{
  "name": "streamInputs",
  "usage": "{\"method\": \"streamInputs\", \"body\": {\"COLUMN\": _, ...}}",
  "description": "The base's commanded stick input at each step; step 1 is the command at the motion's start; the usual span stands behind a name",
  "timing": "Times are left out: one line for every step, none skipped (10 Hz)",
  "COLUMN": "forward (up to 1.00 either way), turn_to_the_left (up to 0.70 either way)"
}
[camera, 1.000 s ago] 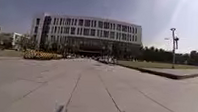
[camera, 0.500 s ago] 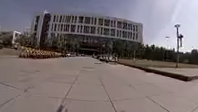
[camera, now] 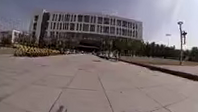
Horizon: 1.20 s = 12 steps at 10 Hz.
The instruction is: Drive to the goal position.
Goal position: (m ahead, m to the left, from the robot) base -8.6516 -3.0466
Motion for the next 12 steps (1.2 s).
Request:
{"method": "streamInputs", "body": {"forward": 1.00, "turn_to_the_left": 0.00}}
{"method": "streamInputs", "body": {"forward": 1.00, "turn_to_the_left": 0.40}}
{"method": "streamInputs", "body": {"forward": 1.00, "turn_to_the_left": 0.38}}
{"method": "streamInputs", "body": {"forward": 1.00, "turn_to_the_left": 0.09}}
{"method": "streamInputs", "body": {"forward": 1.00, "turn_to_the_left": 0.00}}
{"method": "streamInputs", "body": {"forward": 1.00, "turn_to_the_left": 0.00}}
{"method": "streamInputs", "body": {"forward": 1.00, "turn_to_the_left": 0.00}}
{"method": "streamInputs", "body": {"forward": 1.00, "turn_to_the_left": 0.00}}
{"method": "streamInputs", "body": {"forward": 1.00, "turn_to_the_left": 0.00}}
{"method": "streamInputs", "body": {"forward": 1.00, "turn_to_the_left": 0.00}}
{"method": "streamInputs", "body": {"forward": 1.00, "turn_to_the_left": 0.00}}
{"method": "streamInputs", "body": {"forward": 1.00, "turn_to_the_left": 0.00}}
